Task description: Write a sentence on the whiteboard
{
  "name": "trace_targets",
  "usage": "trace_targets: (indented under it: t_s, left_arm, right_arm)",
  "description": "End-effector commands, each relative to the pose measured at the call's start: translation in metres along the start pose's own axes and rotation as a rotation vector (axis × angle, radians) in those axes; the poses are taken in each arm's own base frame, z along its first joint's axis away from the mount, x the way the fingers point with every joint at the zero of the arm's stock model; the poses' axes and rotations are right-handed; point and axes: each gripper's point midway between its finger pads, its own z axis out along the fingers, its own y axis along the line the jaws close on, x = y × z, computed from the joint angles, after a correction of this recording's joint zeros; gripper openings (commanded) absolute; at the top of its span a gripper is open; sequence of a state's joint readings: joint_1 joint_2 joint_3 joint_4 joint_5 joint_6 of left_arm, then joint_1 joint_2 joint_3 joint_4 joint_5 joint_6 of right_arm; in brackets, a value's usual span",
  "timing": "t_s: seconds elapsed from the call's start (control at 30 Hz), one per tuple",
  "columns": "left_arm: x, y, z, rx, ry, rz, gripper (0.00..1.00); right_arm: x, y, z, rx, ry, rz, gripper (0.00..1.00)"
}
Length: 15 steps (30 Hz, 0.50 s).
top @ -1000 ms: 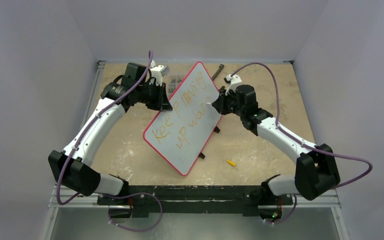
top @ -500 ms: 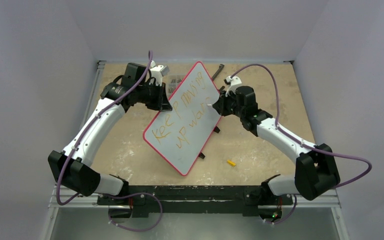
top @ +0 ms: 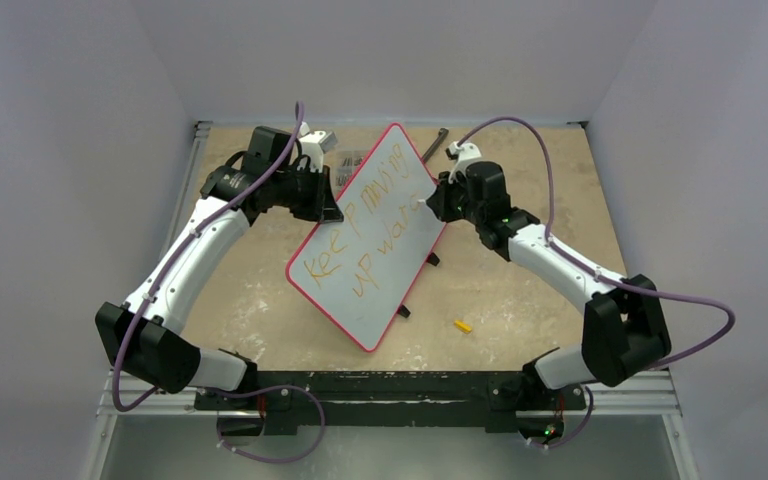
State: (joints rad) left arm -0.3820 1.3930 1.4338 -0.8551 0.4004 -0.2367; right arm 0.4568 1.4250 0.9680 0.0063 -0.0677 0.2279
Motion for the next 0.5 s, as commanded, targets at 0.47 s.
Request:
trace_targets:
  t_s: [0.47]
  left_arm:
    - [-0.005, 0.018, -0.006, -0.095, -0.034, 0.125, 0.00]
  right_arm:
    - [-0.080, 0.024, 0.008, -0.061, -0.139, -0.030, 0.00]
